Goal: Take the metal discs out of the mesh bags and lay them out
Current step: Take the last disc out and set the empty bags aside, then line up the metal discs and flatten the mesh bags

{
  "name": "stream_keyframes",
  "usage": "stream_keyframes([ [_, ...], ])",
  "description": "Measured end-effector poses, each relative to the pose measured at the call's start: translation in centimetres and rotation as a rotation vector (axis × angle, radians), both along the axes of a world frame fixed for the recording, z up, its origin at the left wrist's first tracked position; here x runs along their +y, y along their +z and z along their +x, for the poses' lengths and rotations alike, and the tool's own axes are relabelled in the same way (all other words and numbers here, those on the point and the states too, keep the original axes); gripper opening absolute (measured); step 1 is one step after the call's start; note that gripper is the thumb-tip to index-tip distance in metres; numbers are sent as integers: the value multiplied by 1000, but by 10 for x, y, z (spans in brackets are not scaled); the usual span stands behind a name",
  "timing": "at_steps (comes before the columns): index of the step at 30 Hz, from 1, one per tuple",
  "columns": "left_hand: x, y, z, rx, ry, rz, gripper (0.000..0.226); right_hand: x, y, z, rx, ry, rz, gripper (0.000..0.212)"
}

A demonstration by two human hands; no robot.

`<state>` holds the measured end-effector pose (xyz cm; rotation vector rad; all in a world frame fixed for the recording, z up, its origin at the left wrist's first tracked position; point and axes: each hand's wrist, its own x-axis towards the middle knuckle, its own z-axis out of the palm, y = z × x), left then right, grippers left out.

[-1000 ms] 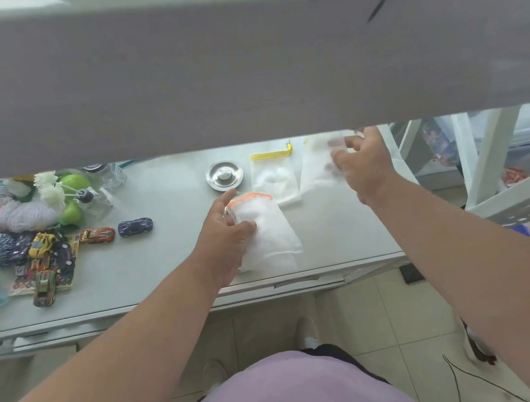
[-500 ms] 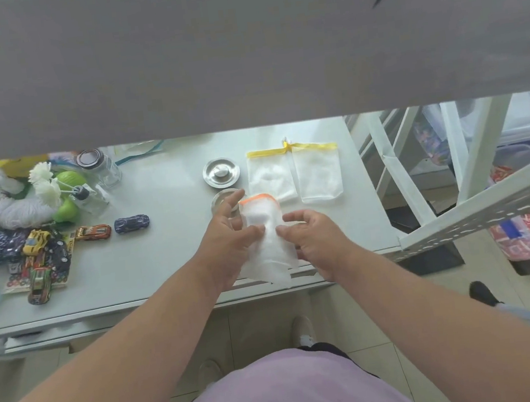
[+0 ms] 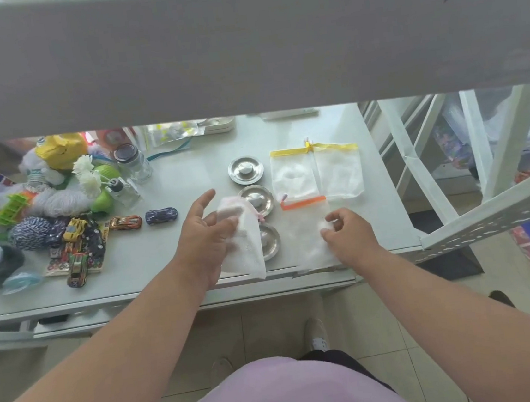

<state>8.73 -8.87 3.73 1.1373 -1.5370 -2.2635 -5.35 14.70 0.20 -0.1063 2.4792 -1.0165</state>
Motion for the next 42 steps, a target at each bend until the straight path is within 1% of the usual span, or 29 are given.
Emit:
stream_keyframes([
  [2,7,-1,-4,-9,-15,5,76,7,1,2,26,37,40,22],
  [4,20,0,-12,-9,-48,9,73,9,8,4,115,79,55,18],
  [5,29,1,-18,-3,-72,12,70,10,13,5,141,72,41,16],
  [6,38,2,-26,10,-104,16,69,11,20,4,107,35,-18,16],
  [7,49,3,-34,22,-138,19,69,11,30,4,-14,-21,-124,20],
  [9,69,8,-53,47,-210,18,73,13,44,3,-414,-100,-447,37],
  [10,80,12,-63,63,-246,19,74,16,50,2,-556,-128,-595,47],
  [11,91,15,-72,84,-288,20,75,21,57,0,-598,-149,-686,53],
  [12,101,19,-82,103,-333,13,74,28,61,-3,-551,-175,-714,54],
  [15,119,28,-105,130,-403,-29,72,46,70,-18,-190,-244,-616,51],
  [16,122,28,-111,123,-395,-29,72,51,69,-25,-98,-246,-585,51],
  [18,127,26,-121,85,-365,-23,73,59,65,-39,8,-240,-511,53],
  [20,131,20,-127,11,-357,-67,74,66,54,-55,59,-203,-370,62],
  [23,126,12,-123,-140,-312,-141,75,77,32,-69,66,-95,-87,86],
  [24,120,11,-119,-169,-282,-146,74,79,25,-70,74,-64,-2,90],
  [25,112,10,-113,-184,-256,-151,73,80,18,-69,93,-35,71,91],
  [27,93,11,-97,-193,-208,-169,68,69,13,-61,155,31,159,85],
  [29,72,12,-79,-187,-164,-177,58,47,14,-53,215,104,174,75],
  [31,50,9,-58,-187,-116,-207,43,13,16,-43,265,235,133,64],
  [32,39,6,-48,-208,-112,-284,37,-5,16,-39,290,320,115,59],
  [33,30,2,-41,-239,-140,-400,34,-22,15,-37,313,405,108,56],
  [36,4,-5,-26,-319,-289,-711,33,-72,14,-31,344,642,145,49],
  [39,-17,-12,-32,-322,-444,-889,48,-112,11,-34,353,779,218,44],
  [41,-28,-14,-40,-295,-545,-968,57,-134,8,-41,370,837,310,50],
  [42,-33,-15,-44,-294,-603,-1010,58,-142,7,-44,379,866,363,53],
])
